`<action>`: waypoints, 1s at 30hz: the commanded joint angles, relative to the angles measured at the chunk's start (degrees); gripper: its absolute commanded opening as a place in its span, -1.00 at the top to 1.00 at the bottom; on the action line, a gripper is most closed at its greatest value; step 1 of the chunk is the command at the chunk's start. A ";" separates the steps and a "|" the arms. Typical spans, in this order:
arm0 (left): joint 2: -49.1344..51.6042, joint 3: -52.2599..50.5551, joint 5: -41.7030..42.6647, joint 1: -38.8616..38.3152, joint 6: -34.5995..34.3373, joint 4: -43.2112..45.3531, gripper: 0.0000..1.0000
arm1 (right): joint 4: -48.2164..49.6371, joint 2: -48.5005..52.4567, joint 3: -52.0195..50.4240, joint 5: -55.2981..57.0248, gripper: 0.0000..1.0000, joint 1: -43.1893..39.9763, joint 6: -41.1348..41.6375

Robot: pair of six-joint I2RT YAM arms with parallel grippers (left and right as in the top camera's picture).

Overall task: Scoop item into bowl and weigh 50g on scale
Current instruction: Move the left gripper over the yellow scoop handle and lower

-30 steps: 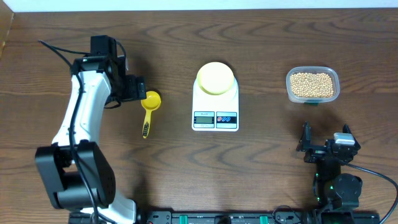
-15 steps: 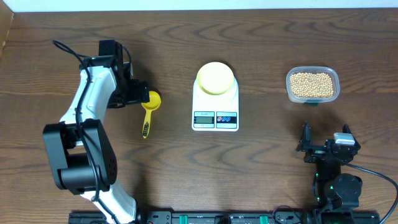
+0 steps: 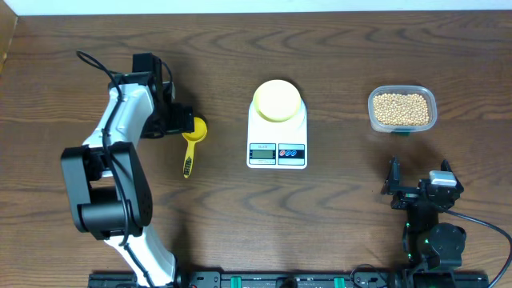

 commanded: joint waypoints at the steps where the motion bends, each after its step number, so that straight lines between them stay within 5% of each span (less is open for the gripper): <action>1: 1.31 -0.17 -0.70 -0.26 0.83 0.24 -0.96 | -0.17 -0.46 -0.09 0.48 -0.98 0.28 0.98; 30: 2.49 -0.17 -0.70 -0.37 0.83 1.92 -0.95 | -0.17 -0.46 -0.09 0.48 -0.98 0.28 0.98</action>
